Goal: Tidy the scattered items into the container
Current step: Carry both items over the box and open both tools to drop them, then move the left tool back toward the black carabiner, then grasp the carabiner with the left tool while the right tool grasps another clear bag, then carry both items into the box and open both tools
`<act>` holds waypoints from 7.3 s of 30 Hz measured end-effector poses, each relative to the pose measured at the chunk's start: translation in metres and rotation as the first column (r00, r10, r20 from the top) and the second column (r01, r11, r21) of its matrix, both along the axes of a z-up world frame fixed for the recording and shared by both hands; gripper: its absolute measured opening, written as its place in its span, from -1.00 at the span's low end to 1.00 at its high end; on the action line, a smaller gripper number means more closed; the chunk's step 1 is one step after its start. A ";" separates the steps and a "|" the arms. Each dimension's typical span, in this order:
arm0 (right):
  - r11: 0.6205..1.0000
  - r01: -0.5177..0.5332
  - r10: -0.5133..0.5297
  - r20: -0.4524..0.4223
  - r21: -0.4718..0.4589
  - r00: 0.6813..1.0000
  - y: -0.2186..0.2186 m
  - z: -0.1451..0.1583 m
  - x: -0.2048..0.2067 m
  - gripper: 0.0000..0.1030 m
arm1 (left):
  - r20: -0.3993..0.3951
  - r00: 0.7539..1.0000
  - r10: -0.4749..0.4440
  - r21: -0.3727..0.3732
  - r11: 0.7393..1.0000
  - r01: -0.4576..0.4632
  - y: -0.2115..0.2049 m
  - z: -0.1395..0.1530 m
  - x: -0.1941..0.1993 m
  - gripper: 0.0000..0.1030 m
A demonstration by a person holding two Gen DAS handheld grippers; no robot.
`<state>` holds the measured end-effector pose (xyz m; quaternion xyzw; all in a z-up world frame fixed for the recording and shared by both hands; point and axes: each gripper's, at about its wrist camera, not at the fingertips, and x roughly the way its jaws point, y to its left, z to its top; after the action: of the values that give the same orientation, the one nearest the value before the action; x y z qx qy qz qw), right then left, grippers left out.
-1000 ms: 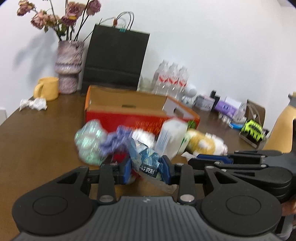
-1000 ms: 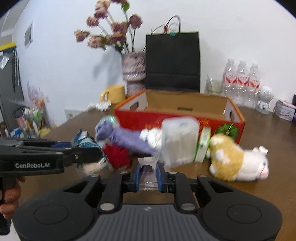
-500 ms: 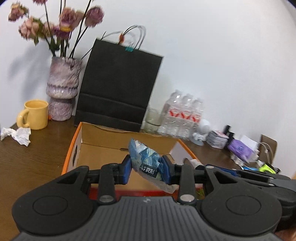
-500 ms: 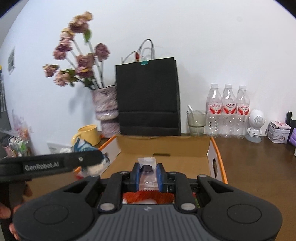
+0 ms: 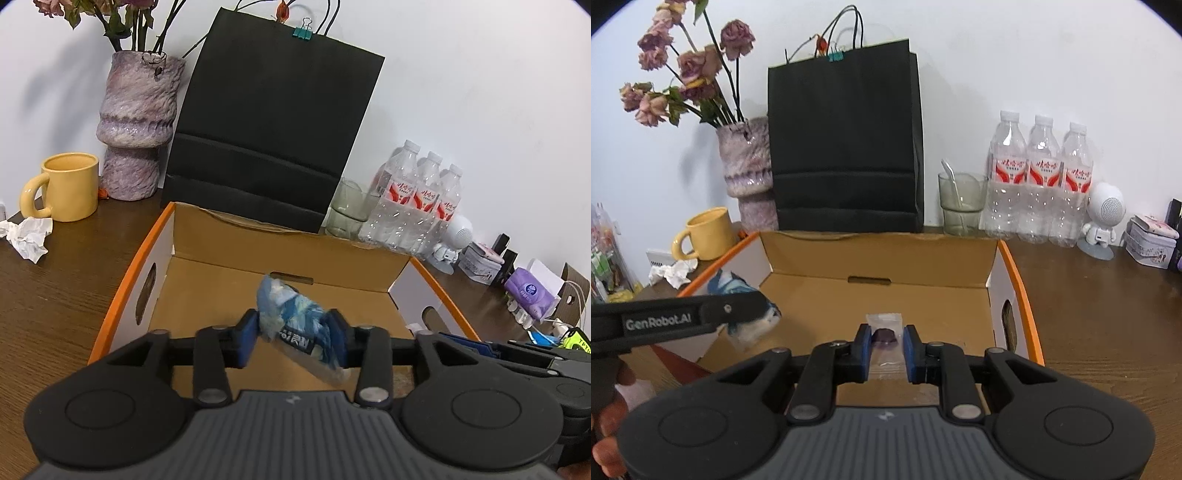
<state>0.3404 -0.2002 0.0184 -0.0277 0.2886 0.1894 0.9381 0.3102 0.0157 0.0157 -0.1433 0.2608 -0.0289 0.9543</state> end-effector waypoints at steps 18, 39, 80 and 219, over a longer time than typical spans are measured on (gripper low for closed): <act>0.998 0.018 -0.020 -0.040 -0.065 0.999 0.002 0.008 -0.005 1.00 | -0.031 0.998 0.047 0.051 0.998 -0.045 -0.008 0.012 -0.004 1.00; 0.999 0.029 -0.028 0.026 -0.015 0.999 -0.020 0.037 -0.037 1.00 | 0.065 0.998 0.018 0.030 0.999 -0.020 -0.007 0.043 -0.046 1.00; 0.995 -0.083 0.081 -0.043 -0.054 0.996 0.017 -0.050 -0.166 0.64 | -0.131 0.987 0.097 0.235 0.970 -0.064 0.088 -0.044 -0.208 0.60; 0.995 0.083 -0.082 -0.030 0.058 0.996 -0.016 0.012 -0.002 0.89 | 0.071 0.996 -0.057 0.072 0.996 0.052 -0.001 0.023 -0.018 1.00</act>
<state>0.3385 -0.2166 0.0306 0.0148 0.2968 0.1593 0.9414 0.2920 0.0143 0.0389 -0.1015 0.2302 -0.0512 0.9665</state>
